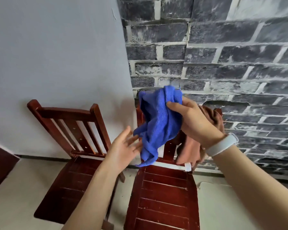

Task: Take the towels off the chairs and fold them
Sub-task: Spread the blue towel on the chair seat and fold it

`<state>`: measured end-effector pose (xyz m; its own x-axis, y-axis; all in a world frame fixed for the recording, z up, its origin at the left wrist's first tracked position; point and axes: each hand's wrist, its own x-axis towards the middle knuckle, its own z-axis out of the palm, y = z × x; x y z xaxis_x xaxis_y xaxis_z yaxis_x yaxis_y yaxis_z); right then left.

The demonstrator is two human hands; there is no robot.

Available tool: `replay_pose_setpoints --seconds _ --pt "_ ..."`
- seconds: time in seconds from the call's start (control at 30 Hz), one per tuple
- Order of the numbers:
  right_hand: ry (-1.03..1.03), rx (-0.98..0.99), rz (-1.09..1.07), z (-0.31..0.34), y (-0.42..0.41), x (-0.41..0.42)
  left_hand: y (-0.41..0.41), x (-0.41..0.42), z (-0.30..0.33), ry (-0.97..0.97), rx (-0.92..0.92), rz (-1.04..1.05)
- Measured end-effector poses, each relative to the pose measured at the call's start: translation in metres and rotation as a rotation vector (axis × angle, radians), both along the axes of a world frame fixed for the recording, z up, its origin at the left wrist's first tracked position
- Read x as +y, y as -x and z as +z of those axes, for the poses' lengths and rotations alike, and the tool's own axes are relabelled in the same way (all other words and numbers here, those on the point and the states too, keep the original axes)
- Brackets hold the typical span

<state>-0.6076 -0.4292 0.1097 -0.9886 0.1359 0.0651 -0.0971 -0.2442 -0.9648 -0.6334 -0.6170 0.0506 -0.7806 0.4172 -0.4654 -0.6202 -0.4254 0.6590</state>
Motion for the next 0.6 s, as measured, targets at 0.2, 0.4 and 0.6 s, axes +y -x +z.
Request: replay_pose_setpoints --seconds 0.2,0.4,0.6 --pt "-0.211 -0.33 -0.047 -0.094 -0.068 0.024 -0.03 0.027 -0.06 0.199 -0.14 -0.253" --pt "-0.132 -0.707 -0.053 -0.189 -0.138 0.041 -0.066 0.026 -0.11 0.734 0.153 -0.297" --pt "-0.185 -0.953 -0.175 -0.238 -0.183 0.053 -0.085 0.006 -0.149 0.893 0.217 -0.174"
